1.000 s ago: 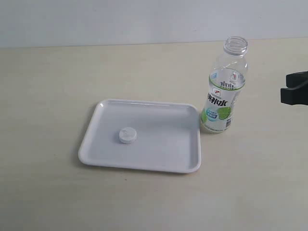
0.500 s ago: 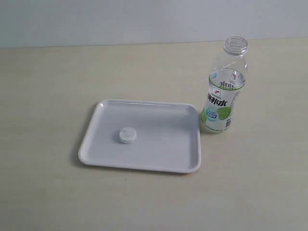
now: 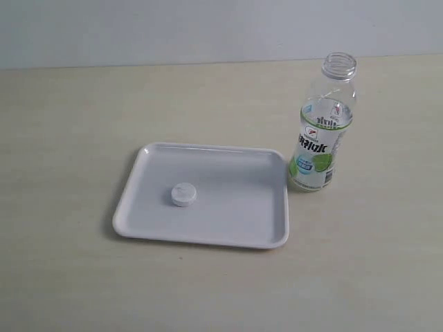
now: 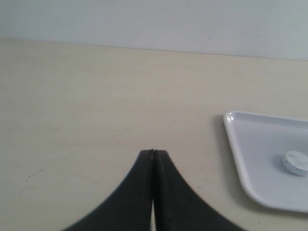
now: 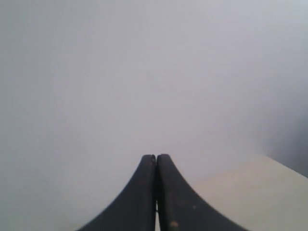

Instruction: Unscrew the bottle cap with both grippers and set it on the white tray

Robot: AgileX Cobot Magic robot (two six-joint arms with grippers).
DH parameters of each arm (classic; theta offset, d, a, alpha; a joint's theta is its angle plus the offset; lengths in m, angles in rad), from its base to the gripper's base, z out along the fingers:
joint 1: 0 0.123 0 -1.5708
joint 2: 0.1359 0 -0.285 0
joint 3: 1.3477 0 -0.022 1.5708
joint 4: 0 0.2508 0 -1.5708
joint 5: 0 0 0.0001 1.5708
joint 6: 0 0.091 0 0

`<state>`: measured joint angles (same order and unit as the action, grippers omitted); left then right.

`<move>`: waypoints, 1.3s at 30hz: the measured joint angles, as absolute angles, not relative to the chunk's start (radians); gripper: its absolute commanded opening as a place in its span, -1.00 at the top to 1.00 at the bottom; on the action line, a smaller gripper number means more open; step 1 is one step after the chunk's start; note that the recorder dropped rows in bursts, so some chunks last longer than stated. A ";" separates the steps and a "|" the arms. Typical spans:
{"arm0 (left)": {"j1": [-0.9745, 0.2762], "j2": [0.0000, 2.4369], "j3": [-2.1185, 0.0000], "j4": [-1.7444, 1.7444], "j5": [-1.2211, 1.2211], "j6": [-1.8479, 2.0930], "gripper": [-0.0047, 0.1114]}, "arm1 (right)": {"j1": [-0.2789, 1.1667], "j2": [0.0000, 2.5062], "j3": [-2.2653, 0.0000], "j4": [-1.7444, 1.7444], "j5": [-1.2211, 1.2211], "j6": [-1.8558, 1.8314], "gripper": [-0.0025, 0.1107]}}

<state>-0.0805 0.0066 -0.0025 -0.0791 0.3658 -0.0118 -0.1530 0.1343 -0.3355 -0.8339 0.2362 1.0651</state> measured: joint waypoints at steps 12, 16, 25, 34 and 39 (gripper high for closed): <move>-0.080 0.007 -0.002 -0.079 0.366 -0.012 0.92 | -0.153 0.005 -0.092 -0.178 0.331 0.090 0.95; -0.080 0.007 -0.002 -0.079 0.366 -0.012 0.92 | -0.153 0.005 -0.041 -0.116 0.317 0.009 0.95; -0.080 0.007 -0.002 -0.079 0.366 -0.015 0.92 | -0.153 0.005 -0.005 -0.082 0.333 -0.006 0.95; -0.080 0.007 -0.002 -0.079 0.366 -0.015 0.92 | -0.153 0.005 -0.005 -0.076 0.339 0.000 0.95; -0.080 0.007 -0.002 -0.079 0.366 -0.015 0.92 | -0.153 0.005 -0.005 -0.076 0.339 0.000 0.95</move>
<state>-0.0805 0.0066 -0.0025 -0.0791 0.3658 -0.0145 -0.1530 0.0052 -0.0046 -0.0756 0.3391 0.0000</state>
